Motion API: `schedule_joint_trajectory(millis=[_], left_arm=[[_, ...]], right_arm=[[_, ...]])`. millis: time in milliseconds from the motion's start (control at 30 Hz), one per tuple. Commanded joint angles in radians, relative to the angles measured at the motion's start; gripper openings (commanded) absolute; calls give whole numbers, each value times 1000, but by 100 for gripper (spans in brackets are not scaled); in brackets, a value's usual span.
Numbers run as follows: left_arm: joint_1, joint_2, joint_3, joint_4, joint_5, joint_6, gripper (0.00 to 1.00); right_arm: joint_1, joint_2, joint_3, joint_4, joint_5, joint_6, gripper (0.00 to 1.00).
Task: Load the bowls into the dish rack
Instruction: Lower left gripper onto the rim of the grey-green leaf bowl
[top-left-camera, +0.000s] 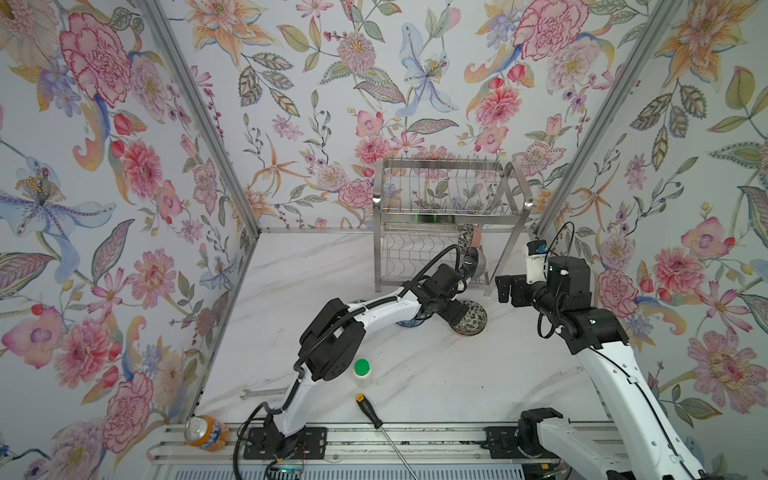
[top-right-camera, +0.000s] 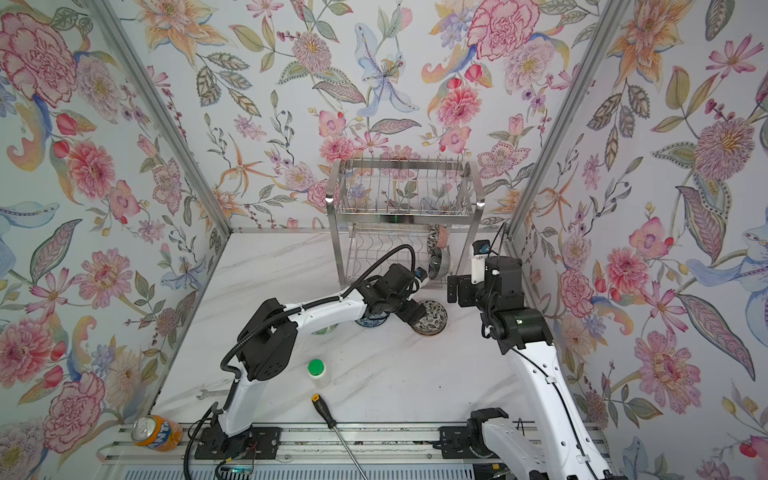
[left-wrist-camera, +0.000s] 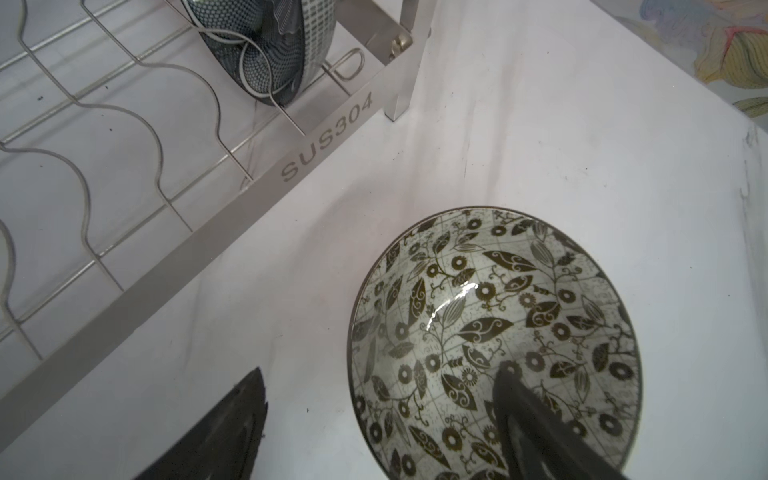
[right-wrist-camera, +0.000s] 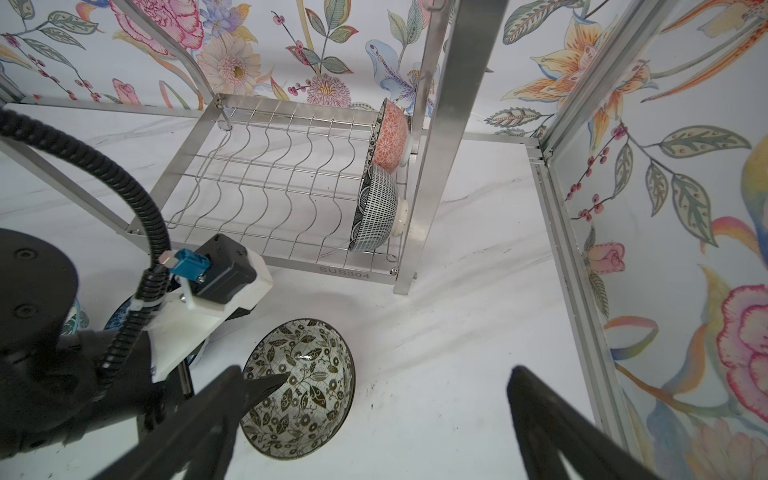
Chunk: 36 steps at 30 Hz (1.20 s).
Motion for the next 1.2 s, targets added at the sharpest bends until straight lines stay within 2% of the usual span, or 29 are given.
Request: schedule_joint_trajectory(millis=[0, 433, 633, 800, 1000, 1167], left_arm=[[-7, 37, 48, -56, -34, 14, 82], [-8, 149, 177, -107, -36, 21, 63], [-8, 193, 246, -160, -74, 40, 46], [-6, 208, 272, -187, -93, 54, 26], [-7, 196, 280, -199, -112, 60, 15], [-6, 177, 288, -215, -143, 73, 10]], right_arm=[[-5, -18, -15, 9, -13, 10, 99], [-5, -25, -26, 22, -23, 7, 99], [-5, -25, -31, 26, -25, 6, 99], [-5, -29, -37, 29, -28, 4, 99], [-5, -36, -41, 32, -27, 3, 99], [-5, -37, -45, 34, -31, 3, 99]])
